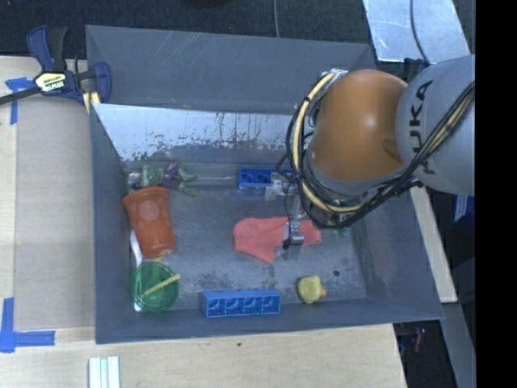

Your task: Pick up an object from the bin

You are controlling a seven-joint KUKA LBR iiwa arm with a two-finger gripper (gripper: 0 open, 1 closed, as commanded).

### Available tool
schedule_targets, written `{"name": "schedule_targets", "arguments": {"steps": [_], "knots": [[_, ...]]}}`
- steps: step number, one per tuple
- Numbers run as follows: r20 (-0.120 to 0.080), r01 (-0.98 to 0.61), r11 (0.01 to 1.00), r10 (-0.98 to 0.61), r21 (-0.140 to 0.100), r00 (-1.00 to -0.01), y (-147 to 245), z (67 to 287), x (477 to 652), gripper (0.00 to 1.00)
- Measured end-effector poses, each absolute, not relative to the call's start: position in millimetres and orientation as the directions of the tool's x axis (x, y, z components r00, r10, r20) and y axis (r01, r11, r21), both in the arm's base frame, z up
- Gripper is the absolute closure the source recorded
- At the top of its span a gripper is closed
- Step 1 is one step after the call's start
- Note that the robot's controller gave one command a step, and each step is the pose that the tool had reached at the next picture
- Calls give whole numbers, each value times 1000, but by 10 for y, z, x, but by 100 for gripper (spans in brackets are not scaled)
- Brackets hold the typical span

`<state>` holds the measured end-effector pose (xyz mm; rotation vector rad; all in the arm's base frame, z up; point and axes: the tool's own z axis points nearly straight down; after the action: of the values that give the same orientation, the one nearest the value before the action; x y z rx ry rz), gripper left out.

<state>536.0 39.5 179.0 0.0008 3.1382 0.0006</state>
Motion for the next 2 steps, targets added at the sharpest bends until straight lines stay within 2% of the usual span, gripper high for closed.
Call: {"name": "schedule_targets", "arguments": {"steps": [1,2], "knots": [[-9,-51,999,-51,0,-999,147,931,5684,0],[-14,37,999,38,2,-999,133,711,5763,0]]}}
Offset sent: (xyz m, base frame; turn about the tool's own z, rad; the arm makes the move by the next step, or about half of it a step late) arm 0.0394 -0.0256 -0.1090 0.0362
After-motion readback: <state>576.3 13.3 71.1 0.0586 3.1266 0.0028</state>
